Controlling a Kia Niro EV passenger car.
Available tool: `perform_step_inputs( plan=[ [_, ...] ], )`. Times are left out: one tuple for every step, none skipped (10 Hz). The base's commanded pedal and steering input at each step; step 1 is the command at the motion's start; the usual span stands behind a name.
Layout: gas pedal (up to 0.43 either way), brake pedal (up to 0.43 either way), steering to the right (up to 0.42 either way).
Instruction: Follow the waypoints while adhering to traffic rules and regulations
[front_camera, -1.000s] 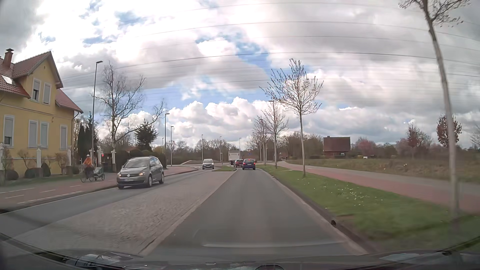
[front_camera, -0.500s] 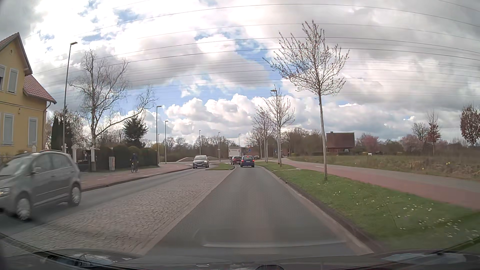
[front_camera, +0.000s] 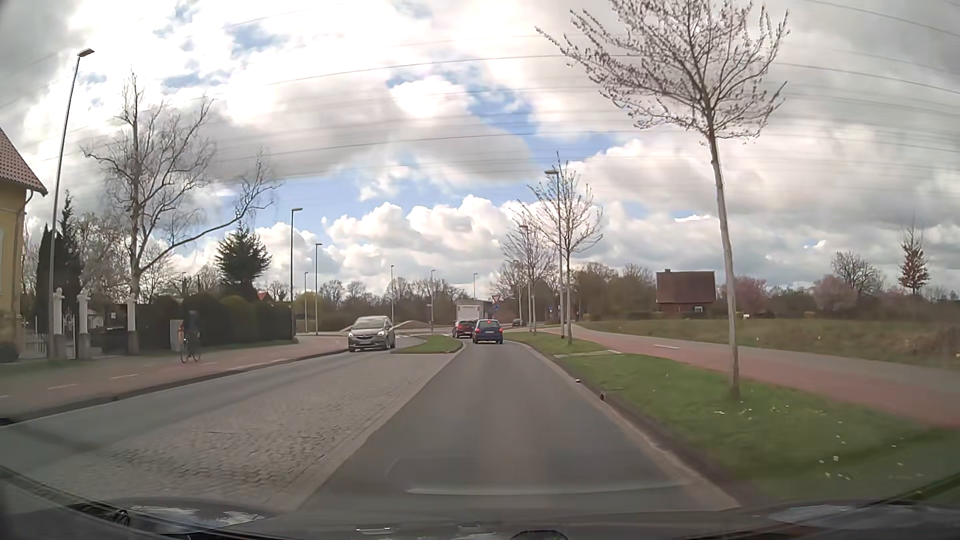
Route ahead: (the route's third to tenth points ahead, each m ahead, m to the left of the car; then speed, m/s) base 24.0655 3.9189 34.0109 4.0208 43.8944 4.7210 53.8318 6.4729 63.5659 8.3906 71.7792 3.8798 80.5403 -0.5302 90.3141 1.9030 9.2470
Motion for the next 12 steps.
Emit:
perform_step_inputs(
  plan=[
    [0.087,0.0,0.004],
    [0.087,0.0,0.005],
    [0.087,0.0,0.005],
    [0.098,0.0,0.005],
    [0.098,0.0,0.004],
    [0.11,0.0,0.004],
    [0.118,0.0,0.004],
    [0.118,0.0,0.004],
    [0.118,0.0,0.004],
    [0.118,0.0,0.004],
    [0.11,0.0,0.004],
    [0.11,0.0,0.004]
  ],
)
